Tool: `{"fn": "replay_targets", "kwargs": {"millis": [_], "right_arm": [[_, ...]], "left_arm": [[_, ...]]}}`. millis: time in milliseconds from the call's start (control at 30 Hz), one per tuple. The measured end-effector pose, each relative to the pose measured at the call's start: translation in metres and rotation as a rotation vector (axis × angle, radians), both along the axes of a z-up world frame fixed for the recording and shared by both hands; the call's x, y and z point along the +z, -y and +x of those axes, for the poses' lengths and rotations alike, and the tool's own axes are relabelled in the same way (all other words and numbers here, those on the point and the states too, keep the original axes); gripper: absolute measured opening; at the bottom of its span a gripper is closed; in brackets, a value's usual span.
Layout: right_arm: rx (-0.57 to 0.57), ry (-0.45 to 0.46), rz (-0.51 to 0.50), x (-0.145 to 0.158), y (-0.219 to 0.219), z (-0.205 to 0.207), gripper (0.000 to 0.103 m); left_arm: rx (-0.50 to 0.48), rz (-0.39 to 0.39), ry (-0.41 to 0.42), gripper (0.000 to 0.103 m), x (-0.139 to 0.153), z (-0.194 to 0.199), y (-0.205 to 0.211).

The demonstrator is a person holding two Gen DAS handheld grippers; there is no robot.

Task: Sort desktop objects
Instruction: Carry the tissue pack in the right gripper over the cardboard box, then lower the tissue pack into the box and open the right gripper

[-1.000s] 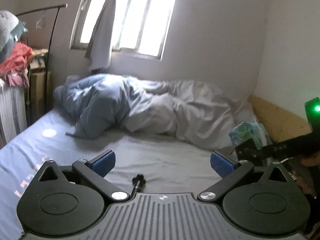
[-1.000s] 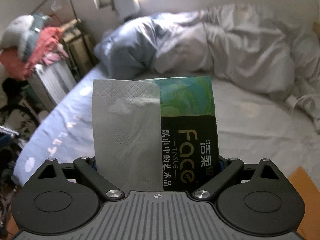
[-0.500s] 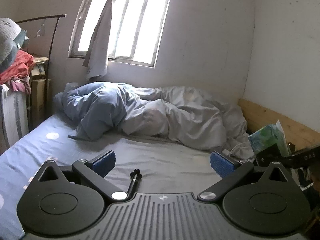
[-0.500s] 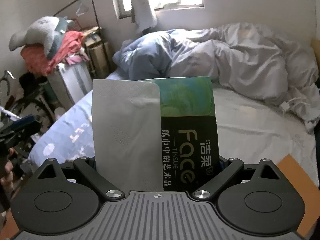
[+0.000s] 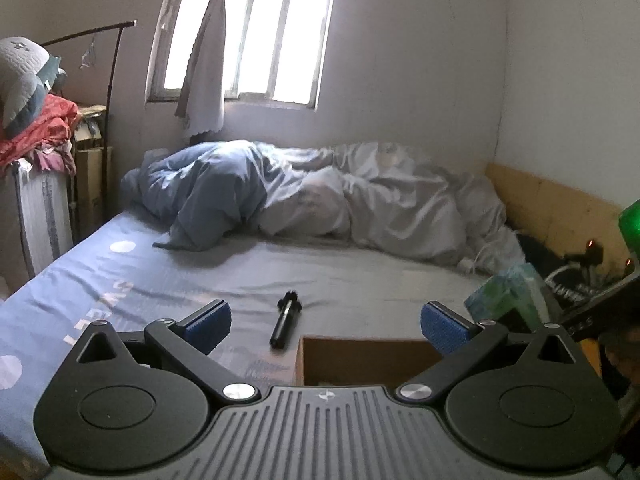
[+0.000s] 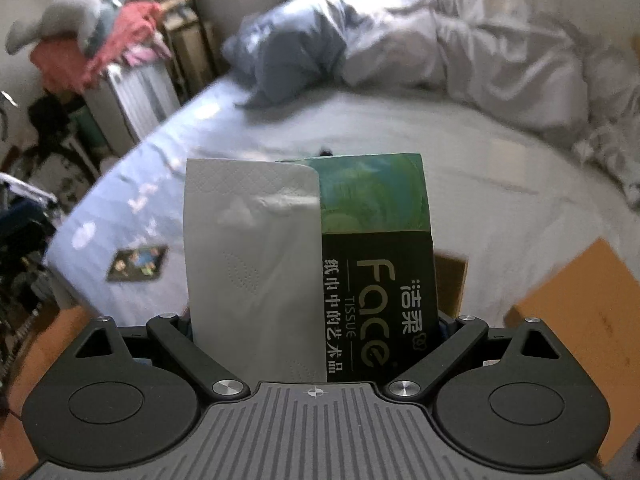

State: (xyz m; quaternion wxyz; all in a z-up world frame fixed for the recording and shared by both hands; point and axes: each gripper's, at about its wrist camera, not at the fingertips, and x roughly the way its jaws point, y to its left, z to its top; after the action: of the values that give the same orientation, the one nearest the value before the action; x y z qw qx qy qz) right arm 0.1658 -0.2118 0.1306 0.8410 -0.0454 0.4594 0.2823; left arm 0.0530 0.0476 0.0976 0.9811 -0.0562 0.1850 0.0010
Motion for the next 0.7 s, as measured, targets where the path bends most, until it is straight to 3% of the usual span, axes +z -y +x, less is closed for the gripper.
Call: {"fn": "replay_targets", "kwargs": {"millis": [300, 700], "right_arm": [[-0.029, -0.116, -0.117, -0.086, -0.023, 0.002, 0.096], [-0.024, -0.179, -0.256, -0.142, -0.049, 0.006, 0.096]], "left_arm": [[-0.013, 0.01, -0.091, 0.103, -0.038, 0.004, -0.005], [-0.035, -0.017, -0.172, 0.103, -0.069, 0.002, -0.006]]}}
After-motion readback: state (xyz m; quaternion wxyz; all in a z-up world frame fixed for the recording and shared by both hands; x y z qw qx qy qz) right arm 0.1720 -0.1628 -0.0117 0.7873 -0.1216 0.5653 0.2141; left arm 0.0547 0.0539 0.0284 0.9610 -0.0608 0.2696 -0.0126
